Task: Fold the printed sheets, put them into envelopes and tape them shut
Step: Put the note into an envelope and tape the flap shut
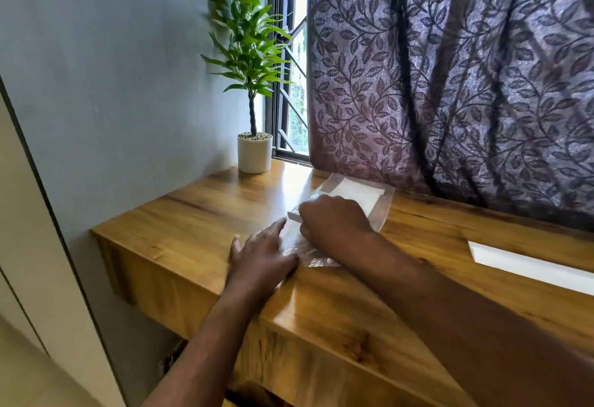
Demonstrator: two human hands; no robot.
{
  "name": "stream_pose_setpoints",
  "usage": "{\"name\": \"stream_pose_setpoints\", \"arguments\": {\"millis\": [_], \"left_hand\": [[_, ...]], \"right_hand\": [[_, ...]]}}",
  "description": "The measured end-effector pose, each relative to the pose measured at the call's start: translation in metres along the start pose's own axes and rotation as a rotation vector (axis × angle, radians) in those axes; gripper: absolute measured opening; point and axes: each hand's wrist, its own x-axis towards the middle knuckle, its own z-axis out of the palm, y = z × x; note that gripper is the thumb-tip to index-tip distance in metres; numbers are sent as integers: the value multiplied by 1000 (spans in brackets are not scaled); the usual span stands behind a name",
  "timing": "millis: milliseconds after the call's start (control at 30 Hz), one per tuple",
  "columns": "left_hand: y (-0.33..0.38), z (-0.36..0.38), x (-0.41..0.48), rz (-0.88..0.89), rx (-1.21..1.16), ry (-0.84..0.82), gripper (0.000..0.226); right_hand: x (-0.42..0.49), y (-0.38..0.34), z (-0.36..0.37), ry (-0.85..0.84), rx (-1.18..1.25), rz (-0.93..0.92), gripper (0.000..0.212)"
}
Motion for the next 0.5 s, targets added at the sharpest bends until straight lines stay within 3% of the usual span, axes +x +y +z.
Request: {"name": "stream_pose_setpoints", "arguments": {"millis": [500], "left_hand": [[1, 2, 2, 30, 131, -75, 76]], "right_hand": [[-46, 93, -119, 475, 357, 56, 25]]}}
